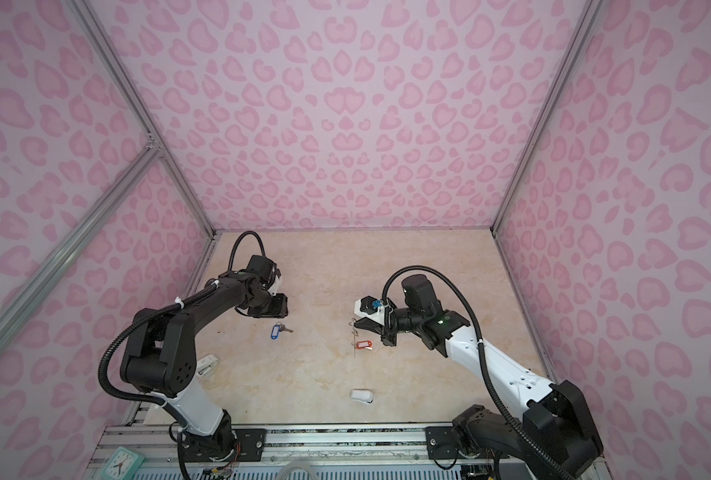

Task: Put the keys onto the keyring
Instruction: 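Lower the left gripper and grasp the blue-tagged key's ring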

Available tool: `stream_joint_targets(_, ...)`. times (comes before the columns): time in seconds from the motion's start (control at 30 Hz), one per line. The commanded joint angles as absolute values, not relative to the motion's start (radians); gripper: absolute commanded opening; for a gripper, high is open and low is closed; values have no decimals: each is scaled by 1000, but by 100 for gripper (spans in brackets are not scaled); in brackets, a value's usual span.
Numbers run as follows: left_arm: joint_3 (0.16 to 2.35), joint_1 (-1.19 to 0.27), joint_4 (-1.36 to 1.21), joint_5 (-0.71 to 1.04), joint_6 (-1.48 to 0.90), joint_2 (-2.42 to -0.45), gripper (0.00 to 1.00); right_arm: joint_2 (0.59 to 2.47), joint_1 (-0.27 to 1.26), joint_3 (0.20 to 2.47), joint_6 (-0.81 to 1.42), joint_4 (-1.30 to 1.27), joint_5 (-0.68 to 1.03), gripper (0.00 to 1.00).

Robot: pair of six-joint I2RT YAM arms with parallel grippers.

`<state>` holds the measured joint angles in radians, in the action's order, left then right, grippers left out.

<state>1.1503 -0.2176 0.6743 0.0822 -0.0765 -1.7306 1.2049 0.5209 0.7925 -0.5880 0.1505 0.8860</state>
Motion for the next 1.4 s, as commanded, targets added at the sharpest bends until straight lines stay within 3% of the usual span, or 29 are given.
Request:
stream_joint_targets(0.0, 1153, -217, 732, 76, 140, -1725, 54, 1195, 523, 790, -598, 153, 874, 0)
stream_joint_targets(0.2, 1100, -217, 685, 124, 394, -1682, 54, 1191, 525, 801, -612, 169, 869, 0)
stream_joint_targets(0.33, 1111, -205, 668, 121, 495, -1725, 38, 1190, 531, 803, -612, 172, 869, 0)
stream_joint_targets(0.63, 1116, -199, 648, 97, 694, -1736, 38, 1169, 540, 806, -625, 213, 848, 0)
stream_joint_targets(0.93, 1101, -198, 632, 58, 750, -1751, 38, 1182, 544, 817, -626, 218, 851, 0)
stream_joint_targets(1.13, 1110, -199, 636, 58, 761, -1775, 29, 1196, 546, 829, -637, 232, 854, 0)
stream_joint_targets(1.37, 1109, -200, 637, 81, 769, -1781, 27, 1201, 547, 833, -643, 242, 852, 0)
